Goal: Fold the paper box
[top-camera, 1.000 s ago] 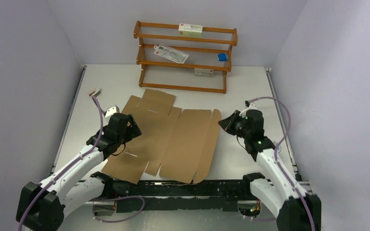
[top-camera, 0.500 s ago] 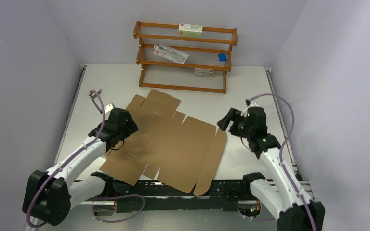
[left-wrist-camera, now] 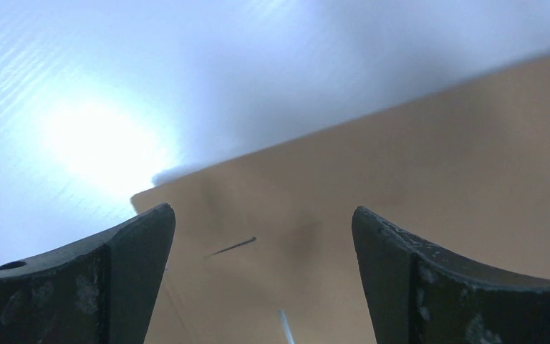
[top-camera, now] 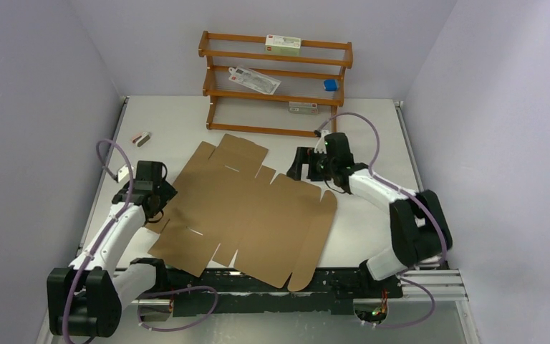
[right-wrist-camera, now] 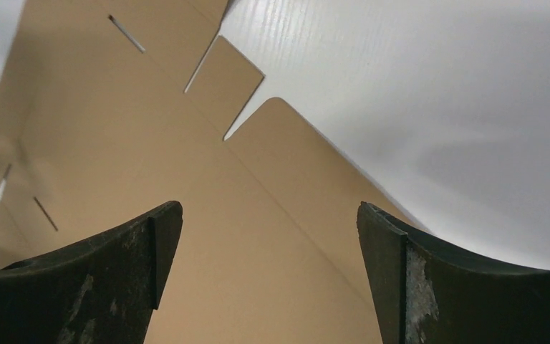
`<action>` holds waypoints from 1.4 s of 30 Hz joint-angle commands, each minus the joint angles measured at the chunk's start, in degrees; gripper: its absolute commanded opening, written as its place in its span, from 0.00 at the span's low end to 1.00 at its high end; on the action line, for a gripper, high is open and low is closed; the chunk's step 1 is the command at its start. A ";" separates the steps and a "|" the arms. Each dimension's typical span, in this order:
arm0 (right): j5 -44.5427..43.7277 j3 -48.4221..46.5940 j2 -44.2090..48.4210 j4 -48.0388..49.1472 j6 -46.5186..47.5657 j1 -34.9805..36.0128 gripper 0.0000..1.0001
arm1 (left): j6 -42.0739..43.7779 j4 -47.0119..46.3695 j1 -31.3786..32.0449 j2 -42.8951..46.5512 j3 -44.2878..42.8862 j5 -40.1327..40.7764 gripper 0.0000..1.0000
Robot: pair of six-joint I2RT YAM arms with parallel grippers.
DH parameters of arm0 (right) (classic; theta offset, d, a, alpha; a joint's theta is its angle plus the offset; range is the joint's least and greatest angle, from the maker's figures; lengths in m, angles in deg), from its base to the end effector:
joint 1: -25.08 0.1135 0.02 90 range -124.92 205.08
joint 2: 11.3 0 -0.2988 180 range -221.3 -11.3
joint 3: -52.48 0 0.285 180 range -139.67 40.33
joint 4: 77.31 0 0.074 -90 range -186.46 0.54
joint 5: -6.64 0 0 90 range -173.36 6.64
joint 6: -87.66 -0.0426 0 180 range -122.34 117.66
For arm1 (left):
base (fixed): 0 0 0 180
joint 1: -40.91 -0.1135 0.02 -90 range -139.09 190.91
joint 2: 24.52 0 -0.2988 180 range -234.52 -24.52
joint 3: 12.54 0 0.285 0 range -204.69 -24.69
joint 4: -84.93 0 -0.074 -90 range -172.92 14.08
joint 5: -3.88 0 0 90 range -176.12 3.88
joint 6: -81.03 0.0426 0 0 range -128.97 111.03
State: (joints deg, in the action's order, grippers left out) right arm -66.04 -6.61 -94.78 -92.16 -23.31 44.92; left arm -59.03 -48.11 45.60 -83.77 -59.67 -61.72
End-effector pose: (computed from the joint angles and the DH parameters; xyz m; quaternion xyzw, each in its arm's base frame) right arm 0.3103 0.1254 0.2201 -0.0557 0.8938 0.2752 0.3497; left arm 0.2046 0.0009 0.2137 -0.4153 0.8474 0.0611 0.3250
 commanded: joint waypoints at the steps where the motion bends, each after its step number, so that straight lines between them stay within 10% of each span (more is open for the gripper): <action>1: 2.36 -4.35 -7.07 5.39 3.09 1.07 0.97 | -0.44 3.21 -4.39 0.51 1.75 0.71 0.99; 19: 0.31 -3.53 -15.97 -0.09 4.21 2.72 1.00 | 3.97 -7.33 -8.99 -9.48 1.14 -12.71 0.98; 42: -0.16 9.50 10.51 -16.14 0.42 3.49 1.00 | 11.59 -14.60 -3.37 -34.43 -18.94 -23.68 0.99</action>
State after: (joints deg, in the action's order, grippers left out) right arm -65.86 4.05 -86.74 -106.20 -22.50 48.31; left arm -50.24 -62.45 40.35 -115.90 -74.69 -82.20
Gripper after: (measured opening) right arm 0.997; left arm 0.985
